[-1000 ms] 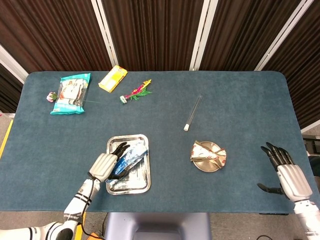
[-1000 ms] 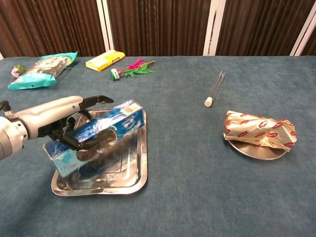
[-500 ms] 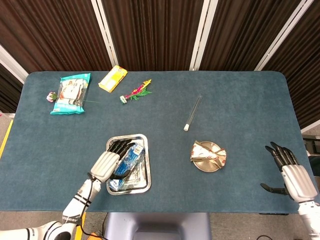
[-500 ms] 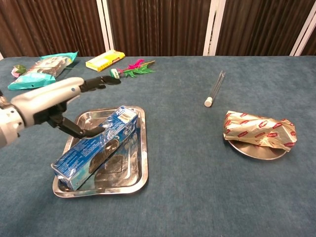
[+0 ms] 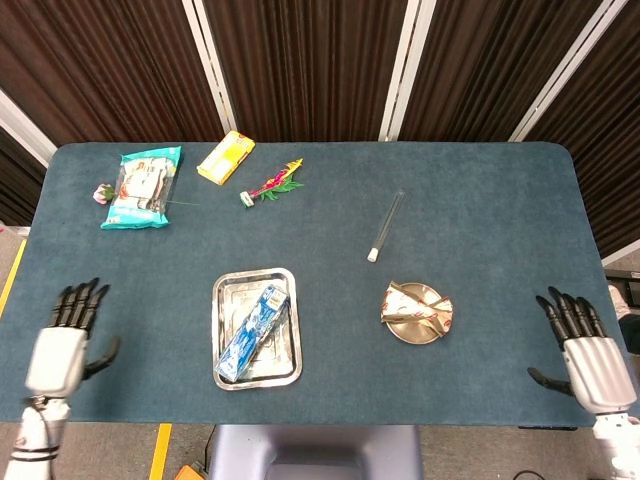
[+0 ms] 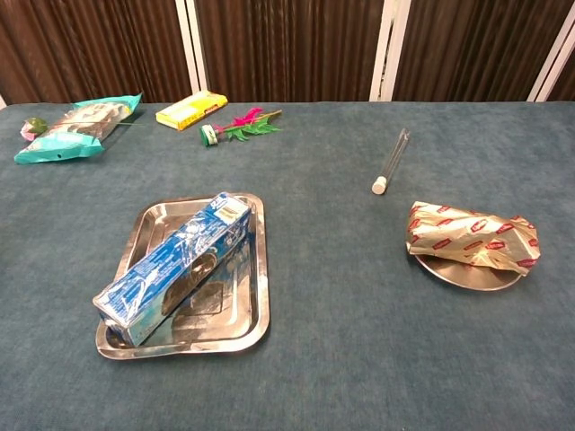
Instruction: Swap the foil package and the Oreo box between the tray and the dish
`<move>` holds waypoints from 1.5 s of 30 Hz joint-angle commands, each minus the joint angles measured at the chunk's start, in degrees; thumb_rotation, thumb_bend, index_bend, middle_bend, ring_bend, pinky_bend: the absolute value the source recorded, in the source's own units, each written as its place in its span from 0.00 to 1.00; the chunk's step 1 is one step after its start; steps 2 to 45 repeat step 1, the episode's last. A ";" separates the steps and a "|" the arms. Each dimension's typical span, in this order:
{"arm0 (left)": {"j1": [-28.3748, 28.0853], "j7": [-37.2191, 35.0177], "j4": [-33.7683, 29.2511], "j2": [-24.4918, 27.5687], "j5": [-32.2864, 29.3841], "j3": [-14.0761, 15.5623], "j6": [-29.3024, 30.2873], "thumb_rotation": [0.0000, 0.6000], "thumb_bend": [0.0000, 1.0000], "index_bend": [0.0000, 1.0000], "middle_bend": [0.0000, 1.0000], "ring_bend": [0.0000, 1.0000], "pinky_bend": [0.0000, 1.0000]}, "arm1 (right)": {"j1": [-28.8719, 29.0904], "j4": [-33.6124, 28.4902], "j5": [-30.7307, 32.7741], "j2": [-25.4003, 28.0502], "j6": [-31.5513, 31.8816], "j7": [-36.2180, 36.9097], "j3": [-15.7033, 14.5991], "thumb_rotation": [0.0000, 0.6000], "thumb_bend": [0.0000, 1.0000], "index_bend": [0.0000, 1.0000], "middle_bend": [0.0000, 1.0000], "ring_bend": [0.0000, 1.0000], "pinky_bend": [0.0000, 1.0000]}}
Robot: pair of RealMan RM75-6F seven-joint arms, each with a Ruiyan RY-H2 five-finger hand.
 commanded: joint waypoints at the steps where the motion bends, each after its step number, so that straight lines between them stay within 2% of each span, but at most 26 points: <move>1: 2.05 -4.05 1.84 2.61 1.87 0.90 -2.26 1.00 0.41 0.00 0.00 0.00 0.00 | -0.90 0.86 -1.41 -1.18 1.99 -0.94 -0.26 1.00 0.19 0.00 0.00 0.00 0.00; 45: 2.05 -4.05 1.84 2.61 1.87 0.90 -2.26 1.00 0.41 0.00 0.00 0.00 0.00 | -0.90 0.86 -1.41 -1.18 1.99 -0.94 -0.26 1.00 0.19 0.00 0.00 0.00 0.00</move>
